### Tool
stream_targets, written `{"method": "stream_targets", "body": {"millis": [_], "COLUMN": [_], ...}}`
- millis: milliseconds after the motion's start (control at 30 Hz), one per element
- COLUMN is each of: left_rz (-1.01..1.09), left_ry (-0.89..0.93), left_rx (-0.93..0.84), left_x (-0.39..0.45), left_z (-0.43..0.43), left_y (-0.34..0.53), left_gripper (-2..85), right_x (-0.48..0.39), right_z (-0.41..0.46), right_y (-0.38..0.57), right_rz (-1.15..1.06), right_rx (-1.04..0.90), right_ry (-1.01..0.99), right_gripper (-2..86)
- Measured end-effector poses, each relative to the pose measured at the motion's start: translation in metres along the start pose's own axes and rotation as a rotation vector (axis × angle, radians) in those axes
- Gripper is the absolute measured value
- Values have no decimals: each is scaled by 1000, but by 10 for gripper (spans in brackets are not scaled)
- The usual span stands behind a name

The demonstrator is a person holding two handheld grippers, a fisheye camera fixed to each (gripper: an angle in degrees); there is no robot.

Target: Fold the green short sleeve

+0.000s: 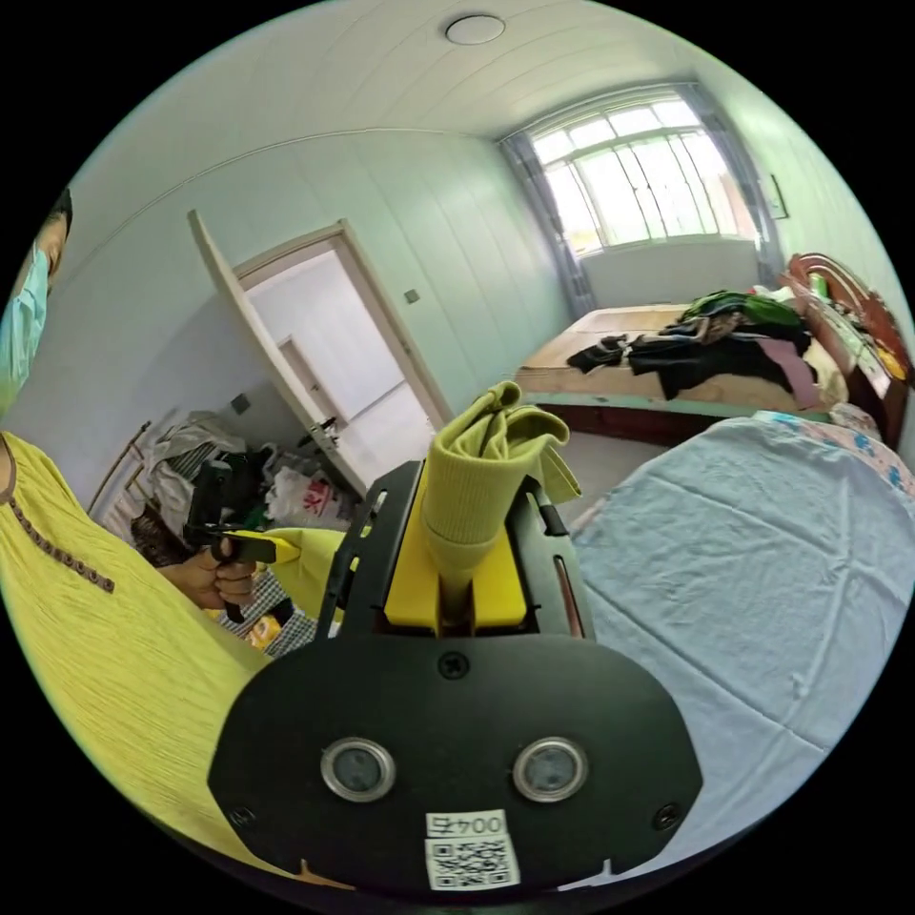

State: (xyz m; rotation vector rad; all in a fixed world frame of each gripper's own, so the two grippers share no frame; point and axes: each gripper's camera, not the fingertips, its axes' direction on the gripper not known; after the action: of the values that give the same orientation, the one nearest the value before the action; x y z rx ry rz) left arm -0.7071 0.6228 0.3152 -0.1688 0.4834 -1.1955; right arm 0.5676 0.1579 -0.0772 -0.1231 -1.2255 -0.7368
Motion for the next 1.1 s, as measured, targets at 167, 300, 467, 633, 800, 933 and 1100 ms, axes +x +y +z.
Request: {"method": "stream_targets", "body": {"millis": [167,300,467,633,800,933,1100], "left_rz": [-176,-262,-338,-454,-536,-569,-574], "left_ry": [-128,-185,-241,-262,-286,-328,-399], "left_rx": [163,271,398,533,635,711,754], "left_x": [-21,-29,-47,-63,-88,-118,-153], "left_z": [-152,-251,-401,-526,-638,-729,-831], "left_y": [150,259,424,567,672,726,755], "left_gripper": [42,42,43,43,42,42,47], "right_x": [-92,-171,-296,-407,-518,-602,-676], "right_z": [115,184,281,364,444,516,599], "right_y": [11,29,76,118,144,150,142], "right_rz": [-89,-150,-176,-173,-254,-329,-349], "right_rx": [-132,-195,-284,-385,-476,-527,-525], "right_ry": [-237,-363,-500,-605,-674,-718,-791], "right_gripper": [2,2,-1,-1,0,1,1]}}
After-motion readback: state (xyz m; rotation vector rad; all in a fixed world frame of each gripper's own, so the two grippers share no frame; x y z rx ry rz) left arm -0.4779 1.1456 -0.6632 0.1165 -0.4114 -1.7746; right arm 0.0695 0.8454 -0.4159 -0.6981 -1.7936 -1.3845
